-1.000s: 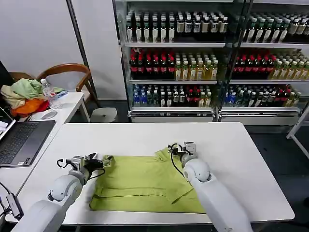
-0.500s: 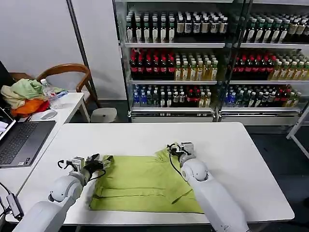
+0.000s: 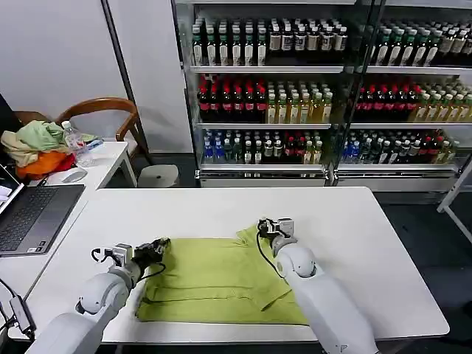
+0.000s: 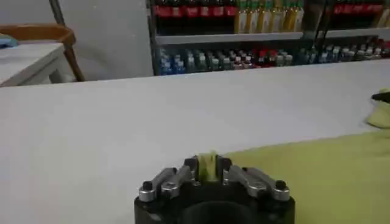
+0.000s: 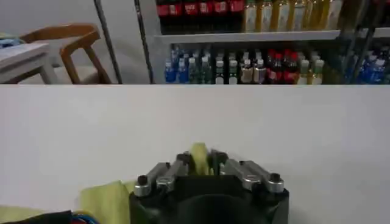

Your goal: Fold and organize the clothes.

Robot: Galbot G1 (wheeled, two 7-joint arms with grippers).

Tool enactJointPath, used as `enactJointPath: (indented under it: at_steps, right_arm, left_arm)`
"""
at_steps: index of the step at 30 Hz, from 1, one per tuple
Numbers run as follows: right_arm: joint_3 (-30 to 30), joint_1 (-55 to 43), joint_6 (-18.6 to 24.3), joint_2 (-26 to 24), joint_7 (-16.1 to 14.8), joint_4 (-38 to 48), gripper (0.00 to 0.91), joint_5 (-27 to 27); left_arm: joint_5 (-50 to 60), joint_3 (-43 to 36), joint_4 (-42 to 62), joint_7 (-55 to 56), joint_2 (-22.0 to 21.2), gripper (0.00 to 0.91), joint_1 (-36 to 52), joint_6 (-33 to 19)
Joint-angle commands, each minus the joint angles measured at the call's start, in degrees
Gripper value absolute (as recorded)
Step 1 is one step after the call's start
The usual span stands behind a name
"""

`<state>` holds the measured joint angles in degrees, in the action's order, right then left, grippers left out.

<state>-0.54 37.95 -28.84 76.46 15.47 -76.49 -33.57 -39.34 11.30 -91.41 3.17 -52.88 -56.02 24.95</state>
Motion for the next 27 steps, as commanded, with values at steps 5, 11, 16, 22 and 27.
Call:
enactJointPath:
  at_steps: [5,11,16,22,27]
  right_arm:
    - [0.28,1.79,1.03,-2.28,0.44,-7.20,0.000,-0.36]
    - [1.57,5.73,-0.49,-6.02,2.06,-19.15,0.000,-2.62]
    - [3.12,9.50,-0.57,-8.43,2.46,-25.21,0.000,-2.83]
    - [4.70,15.39,-0.66,-10.69,3.12,-30.49,0.000,-2.11]
    - [6.38,21.24,-0.26,-11.64,2.95,-34.05,0.000,-0.58]
  left_arm:
    - [-1.01,2.11,-4.87,-0.10,1.10,0.050,-2.34,-3.06]
    - [-1.60,4.19,-9.35,-0.08,1.94,0.050,-6.58,-3.43]
    - [-1.57,6.19,-11.88,-0.12,2.26,0.040,-10.34,-3.99]
    - [-1.52,8.70,-14.37,-0.16,2.38,0.050,-14.23,-4.82]
    - [-0.88,9.65,-15.40,-0.59,2.11,0.050,-17.43,-5.49]
